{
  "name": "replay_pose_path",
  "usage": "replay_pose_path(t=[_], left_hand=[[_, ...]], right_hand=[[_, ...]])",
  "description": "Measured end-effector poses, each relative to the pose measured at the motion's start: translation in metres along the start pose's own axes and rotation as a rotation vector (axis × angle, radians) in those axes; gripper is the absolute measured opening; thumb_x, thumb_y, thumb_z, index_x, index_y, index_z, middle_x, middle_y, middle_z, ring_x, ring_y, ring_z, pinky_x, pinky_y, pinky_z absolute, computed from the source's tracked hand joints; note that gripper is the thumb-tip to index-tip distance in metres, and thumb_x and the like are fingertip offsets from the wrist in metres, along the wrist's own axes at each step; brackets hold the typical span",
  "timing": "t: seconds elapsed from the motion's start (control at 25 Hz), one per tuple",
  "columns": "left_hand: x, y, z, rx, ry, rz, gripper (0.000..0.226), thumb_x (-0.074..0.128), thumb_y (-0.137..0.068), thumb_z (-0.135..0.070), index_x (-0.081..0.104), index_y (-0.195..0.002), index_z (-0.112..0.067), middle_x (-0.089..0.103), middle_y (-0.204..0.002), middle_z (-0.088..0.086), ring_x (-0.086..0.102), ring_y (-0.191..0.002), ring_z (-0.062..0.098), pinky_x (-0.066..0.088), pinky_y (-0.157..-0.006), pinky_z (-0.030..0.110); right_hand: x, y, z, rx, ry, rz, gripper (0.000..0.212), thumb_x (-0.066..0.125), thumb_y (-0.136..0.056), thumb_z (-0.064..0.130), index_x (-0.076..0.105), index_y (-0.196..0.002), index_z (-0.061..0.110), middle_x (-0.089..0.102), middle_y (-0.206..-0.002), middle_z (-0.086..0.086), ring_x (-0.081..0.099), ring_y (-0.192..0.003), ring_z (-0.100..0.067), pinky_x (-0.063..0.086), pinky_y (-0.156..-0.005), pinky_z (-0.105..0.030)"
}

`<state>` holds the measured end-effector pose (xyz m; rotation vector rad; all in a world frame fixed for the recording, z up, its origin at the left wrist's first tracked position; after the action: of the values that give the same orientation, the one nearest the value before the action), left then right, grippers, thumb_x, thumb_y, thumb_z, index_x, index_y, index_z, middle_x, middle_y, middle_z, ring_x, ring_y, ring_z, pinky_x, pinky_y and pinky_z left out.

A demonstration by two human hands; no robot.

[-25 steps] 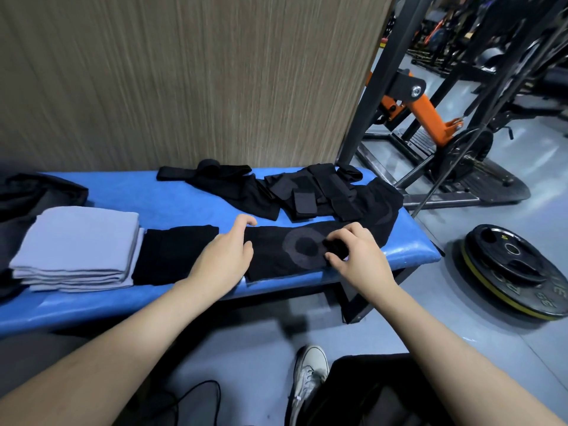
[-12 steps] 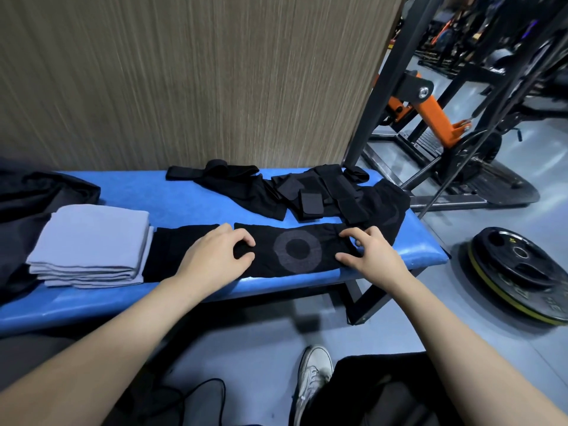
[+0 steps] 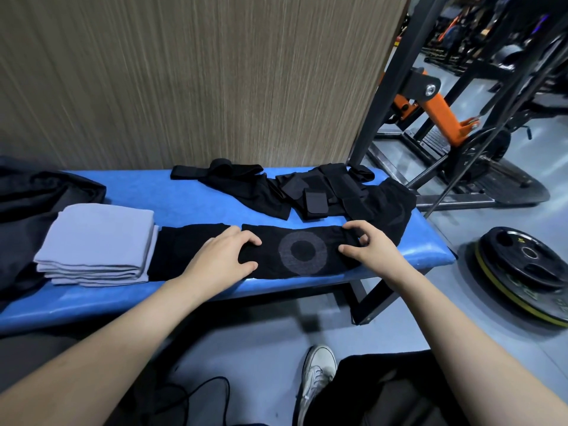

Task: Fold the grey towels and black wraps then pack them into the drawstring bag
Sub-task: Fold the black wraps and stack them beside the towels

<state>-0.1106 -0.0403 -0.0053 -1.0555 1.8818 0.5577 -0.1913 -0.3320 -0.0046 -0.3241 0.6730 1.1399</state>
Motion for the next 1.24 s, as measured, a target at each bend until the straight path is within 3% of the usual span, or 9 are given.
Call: replay_pose_path(t=[0.2, 0.32, 0.48, 0.56, 0.72, 0.88, 0.96, 1.08, 1.24], left_hand=[[0.0, -0.003, 0.003, -0.027, 0.108, 0.002, 0.049, 0.074, -0.085, -0.025, 0.056, -0.13, -0.033, 0.051, -0.113, -0.013, 0.048, -0.108, 0.006, 0.036, -0.088, 0.02], [-0.001, -0.004, 0.003, -0.036, 0.097, 0.01, 0.053, 0.074, -0.085, -0.024, 0.055, -0.134, -0.031, 0.048, -0.11, -0.013, 0.044, -0.098, 0.006, 0.033, -0.085, 0.02], [0.0, -0.004, 0.0, -0.048, 0.113, 0.016, 0.055, 0.074, -0.085, -0.023, 0.054, -0.136, -0.03, 0.047, -0.108, -0.013, 0.043, -0.093, 0.006, 0.034, -0.083, 0.02], [0.0, -0.004, -0.001, -0.045, 0.119, 0.015, 0.055, 0.074, -0.085, -0.022, 0.054, -0.135, -0.03, 0.047, -0.11, -0.013, 0.044, -0.095, 0.007, 0.034, -0.085, 0.02], [-0.001, -0.004, -0.001, -0.047, 0.109, 0.006, 0.052, 0.072, -0.086, -0.023, 0.054, -0.135, -0.03, 0.048, -0.113, -0.011, 0.049, -0.108, 0.01, 0.034, -0.089, 0.02], [-0.002, -0.004, -0.003, -0.049, 0.105, 0.004, 0.053, 0.07, -0.087, -0.022, 0.053, -0.137, -0.029, 0.045, -0.105, -0.011, 0.045, -0.096, 0.007, 0.034, -0.084, 0.021], [-0.001, -0.004, -0.005, -0.045, 0.098, 0.015, 0.055, 0.071, -0.087, -0.021, 0.051, -0.139, -0.028, 0.046, -0.108, -0.011, 0.045, -0.099, 0.007, 0.033, -0.085, 0.021], [0.0, -0.004, -0.009, -0.044, 0.102, 0.034, 0.057, 0.07, -0.087, -0.022, 0.05, -0.14, -0.027, 0.044, -0.106, -0.011, 0.051, -0.105, 0.014, 0.034, -0.084, 0.022], [-0.004, -0.003, -0.012, -0.038, 0.135, 0.033, 0.055, 0.069, -0.088, -0.024, 0.05, -0.14, -0.028, 0.047, -0.09, -0.011, 0.053, -0.077, 0.001, 0.034, -0.069, 0.014]], right_hand=[[0.001, -0.003, -0.002, 0.054, -0.057, 0.021, 0.049, 0.08, -0.078, 0.002, 0.061, -0.115, 0.028, 0.044, -0.088, 0.003, 0.049, -0.075, -0.011, 0.043, -0.06, -0.016], [-0.001, 0.002, -0.002, 0.051, -0.122, 0.049, 0.053, 0.079, -0.077, -0.004, 0.06, -0.115, 0.028, 0.051, -0.097, 0.0, 0.056, -0.077, -0.012, 0.048, -0.062, -0.015], [-0.009, 0.006, -0.006, 0.003, -0.11, 0.122, 0.039, 0.079, -0.079, -0.001, 0.068, -0.105, 0.025, 0.057, -0.098, 0.0, 0.056, -0.091, -0.012, 0.05, -0.077, -0.018], [-0.006, 0.01, -0.009, -0.015, -0.168, 0.225, 0.033, 0.077, -0.082, -0.001, 0.072, -0.104, 0.023, 0.068, -0.11, 0.0, 0.062, -0.104, -0.015, 0.053, -0.09, -0.022], [-0.002, 0.014, -0.012, 0.004, -0.117, 0.282, 0.028, 0.076, -0.085, 0.004, 0.073, -0.102, 0.025, 0.071, -0.101, 0.013, 0.063, -0.092, -0.009, 0.05, -0.08, -0.018], [-0.009, 0.005, -0.017, -0.006, -0.075, 0.189, 0.035, 0.076, -0.082, 0.007, 0.072, -0.101, 0.036, 0.069, -0.116, 0.008, 0.061, -0.117, -0.023, 0.047, -0.106, -0.041], [-0.008, 0.004, -0.017, 0.013, -0.047, 0.165, 0.039, 0.074, -0.082, 0.005, 0.07, -0.103, 0.037, 0.067, -0.118, 0.002, 0.064, -0.108, -0.023, 0.054, -0.096, -0.043], [-0.006, 0.006, -0.015, 0.036, -0.067, 0.16, 0.044, 0.069, -0.085, -0.001, 0.065, -0.115, 0.031, 0.06, -0.117, -0.004, 0.062, -0.071, -0.018, 0.058, -0.065, -0.036], [-0.012, 0.008, -0.006, -0.016, -0.147, 0.097, 0.043, 0.067, -0.087, -0.002, 0.064, -0.116, 0.029, 0.064, -0.113, -0.011, 0.057, -0.072, -0.018, 0.047, -0.054, -0.033]])
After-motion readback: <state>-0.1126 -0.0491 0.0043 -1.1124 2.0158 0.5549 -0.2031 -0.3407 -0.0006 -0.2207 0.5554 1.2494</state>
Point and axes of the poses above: each hand's wrist, its own y-axis away from the middle knuckle, its own x-axis out of the palm, z = x × y, the point moved 7 cm from there along -y, towards the middle knuckle
